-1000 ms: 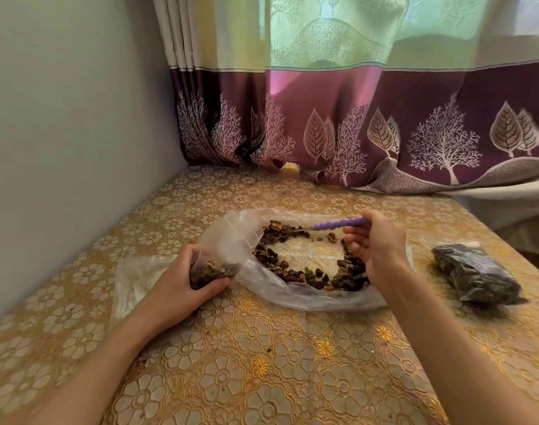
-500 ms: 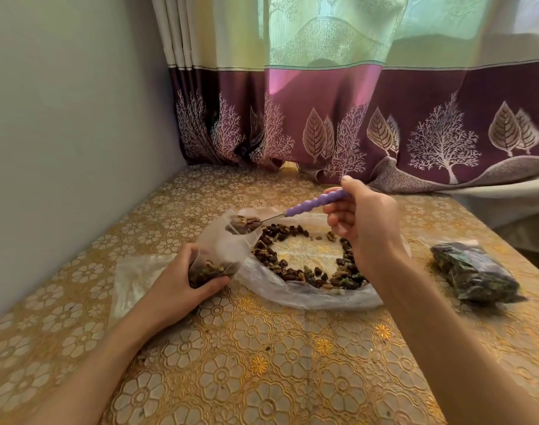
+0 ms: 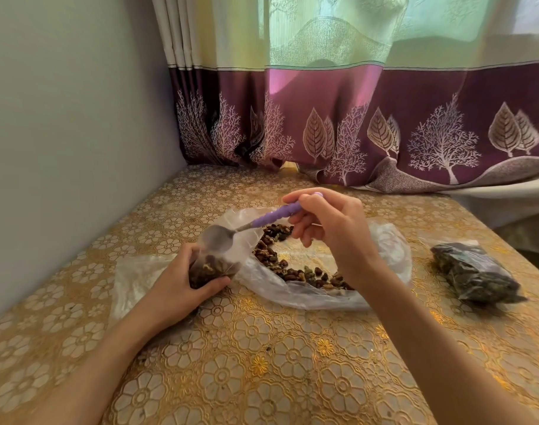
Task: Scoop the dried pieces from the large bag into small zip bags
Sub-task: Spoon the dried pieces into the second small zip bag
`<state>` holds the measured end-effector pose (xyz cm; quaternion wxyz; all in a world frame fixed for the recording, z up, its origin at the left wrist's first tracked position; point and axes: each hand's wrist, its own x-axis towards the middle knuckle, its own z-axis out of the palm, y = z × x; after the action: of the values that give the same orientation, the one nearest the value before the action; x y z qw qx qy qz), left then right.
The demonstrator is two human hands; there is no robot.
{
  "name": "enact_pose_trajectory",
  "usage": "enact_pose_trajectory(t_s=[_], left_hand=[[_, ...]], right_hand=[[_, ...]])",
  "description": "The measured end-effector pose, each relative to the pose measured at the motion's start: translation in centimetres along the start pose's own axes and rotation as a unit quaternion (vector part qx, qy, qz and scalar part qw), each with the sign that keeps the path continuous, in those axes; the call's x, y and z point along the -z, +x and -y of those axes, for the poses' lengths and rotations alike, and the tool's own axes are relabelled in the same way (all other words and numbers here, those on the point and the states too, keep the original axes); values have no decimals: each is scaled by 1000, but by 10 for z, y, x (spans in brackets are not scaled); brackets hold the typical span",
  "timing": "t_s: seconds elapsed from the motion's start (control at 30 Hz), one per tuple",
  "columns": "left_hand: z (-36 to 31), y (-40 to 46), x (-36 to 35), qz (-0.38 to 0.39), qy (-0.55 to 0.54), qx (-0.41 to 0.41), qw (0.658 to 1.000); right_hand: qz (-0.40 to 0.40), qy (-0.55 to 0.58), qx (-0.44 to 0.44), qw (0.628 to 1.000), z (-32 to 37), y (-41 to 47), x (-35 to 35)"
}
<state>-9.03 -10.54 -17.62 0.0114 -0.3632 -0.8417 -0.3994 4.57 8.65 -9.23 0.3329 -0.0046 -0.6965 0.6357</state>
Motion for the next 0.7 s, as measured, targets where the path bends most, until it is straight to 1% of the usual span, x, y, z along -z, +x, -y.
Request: enact_pose_trajectory(t_s=[0.13,0.23,0.3,0.37,0.5,0.7], left_hand=[[0,0,0,1,-12,1,1000],[-2,0,0,1,-11,-2,1000],[-3,-1,0,2,-8,-3,1000],[-3,-1,1,2,-7,-3,1000],[-4,-1,1,4,-10,0,1000],[-3,-1,0,7,-13,6,1000]], right_hand=[[-63,57,-31,996,-2,5,13],[-144,120,-67,980,-5,10,28],[-201,136,-91,966,-9,12,37],[-238,113,-113,958,-14,13,47],[-258,63,-149,953,-19,18,70],[-270,-57,-137,951,-25,19,87]])
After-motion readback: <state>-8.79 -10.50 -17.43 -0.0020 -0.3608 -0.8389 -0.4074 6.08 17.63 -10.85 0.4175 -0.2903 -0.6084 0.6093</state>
